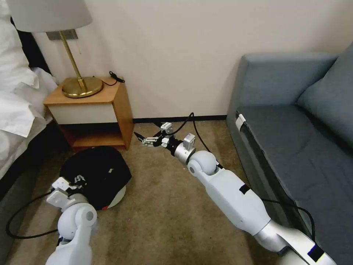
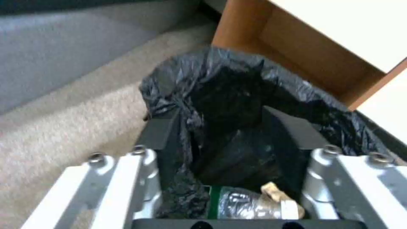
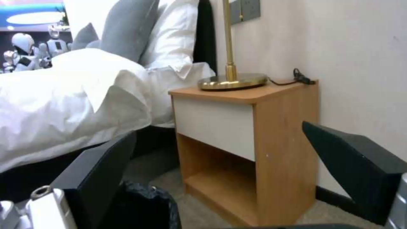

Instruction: Pick up the trash bin, then pick up the garbage on the floor and place it into the trash bin.

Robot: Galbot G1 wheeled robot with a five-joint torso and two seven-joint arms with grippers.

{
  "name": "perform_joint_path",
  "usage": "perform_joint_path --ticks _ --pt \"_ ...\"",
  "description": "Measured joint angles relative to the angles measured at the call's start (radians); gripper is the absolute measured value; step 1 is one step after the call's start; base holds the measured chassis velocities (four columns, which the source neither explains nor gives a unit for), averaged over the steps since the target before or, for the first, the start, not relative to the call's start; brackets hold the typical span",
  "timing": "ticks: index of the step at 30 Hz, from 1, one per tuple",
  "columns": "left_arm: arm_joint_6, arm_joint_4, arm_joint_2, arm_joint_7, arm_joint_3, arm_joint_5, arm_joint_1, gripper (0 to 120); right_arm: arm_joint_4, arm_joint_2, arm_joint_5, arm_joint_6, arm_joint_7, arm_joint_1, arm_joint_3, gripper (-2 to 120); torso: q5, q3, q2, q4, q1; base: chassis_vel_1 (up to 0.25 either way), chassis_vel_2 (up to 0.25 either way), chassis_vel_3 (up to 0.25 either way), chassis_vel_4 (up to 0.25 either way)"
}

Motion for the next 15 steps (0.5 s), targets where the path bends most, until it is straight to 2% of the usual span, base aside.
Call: perform_joint_path --ticks 2,3,4,5,7,8,9,11,12,15 --pt "0.002 -0.008 0.003 0.001 -0.001 0.007 0.005 57 0.002 -0.002 0.0 -0.001 0.001 0.0 0.003 100 0.0 0.0 0.0 0.0 0.0 0.0 0.0 0.0 0.0" --pt "0.003 -0.021 0.009 0.003 -0.002 0.026 0.017 64 0.007 -0.003 0.0 -0.003 0.005 -0.003 0.009 100 -0.0001 0.0 0.0 -0.0001 0.0 0.0 0.0 0.0 0.0" --pt "0.003 -0.021 0.009 0.003 -0.002 0.026 0.017 64 0.007 -0.003 0.0 -0.003 0.005 -0.003 0.009 100 -0.0001 0.0 0.0 -0.0001 0.0 0.0 0.0 0.0 0.0" --pt "0.003 -0.028 0.013 0.005 -0.003 0.047 0.027 69 0.011 -0.004 0.0 -0.006 0.014 -0.008 0.016 100 -0.0001 0.0 0.0 0.0 0.0 0.0 0.0 0.0 0.0" --pt "-0.047 -0.037 0.034 0.054 -0.003 0.242 0.07 88 0.058 -0.012 0.015 -0.042 0.111 -0.05 0.044 100 -0.0004 0.0 0.0 0.0 0.0 0.0 0.0 0.0 0.0" --pt "-0.078 -0.034 0.042 0.081 -0.003 0.312 0.082 90 0.074 -0.016 0.025 -0.058 0.146 -0.064 0.052 100 -0.0002 0.0 0.0 0.0001 0.0 0.0 0.0 0.0 0.0" --pt "-0.078 -0.034 0.042 0.081 -0.003 0.312 0.082 90 0.074 -0.016 0.025 -0.058 0.146 -0.064 0.052 100 -0.0002 0.0 0.0 0.0001 0.0 0.0 0.0 0.0 0.0" --pt "-0.182 -0.022 0.065 0.15 -0.005 0.495 0.111 98 0.114 -0.03 0.049 -0.101 0.234 -0.103 0.079 100 -0.0003 0.0 0.0 0.0002 0.0 0.0 0.0 0.0 0.0" --pt "-0.233 -0.021 0.08 0.175 -0.007 0.561 0.124 100 0.138 -0.039 0.067 -0.124 0.276 -0.127 0.095 100 -0.0001 0.0 0.0 0.0 0.0 0.0 0.0 0.0 0.0" --pt "-0.275 -0.024 0.096 0.199 -0.008 0.595 0.135 100 0.174 -0.048 0.093 -0.155 0.329 -0.159 0.113 100 -0.0002 0.0 0.0 0.0 0.0 0.0 0.0 0.0 0.0"
